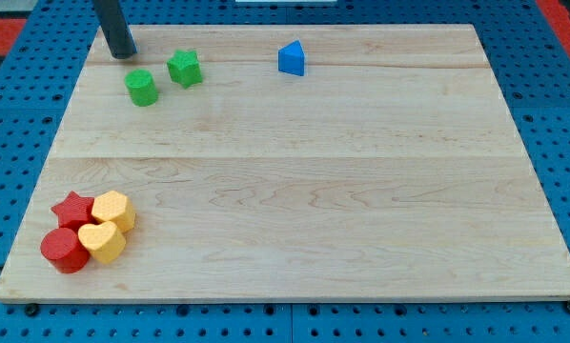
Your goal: Slide the red circle along with red star a bit up
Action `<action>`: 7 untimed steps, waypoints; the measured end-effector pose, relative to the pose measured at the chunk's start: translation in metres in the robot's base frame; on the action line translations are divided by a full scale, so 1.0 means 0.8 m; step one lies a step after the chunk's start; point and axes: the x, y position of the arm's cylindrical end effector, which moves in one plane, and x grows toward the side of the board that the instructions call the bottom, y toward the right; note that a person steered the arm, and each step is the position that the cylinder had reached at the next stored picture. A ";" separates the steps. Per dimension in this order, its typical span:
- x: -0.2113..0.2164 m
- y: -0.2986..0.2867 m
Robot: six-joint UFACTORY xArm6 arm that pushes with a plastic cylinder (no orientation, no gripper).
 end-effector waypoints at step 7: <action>0.408 -0.079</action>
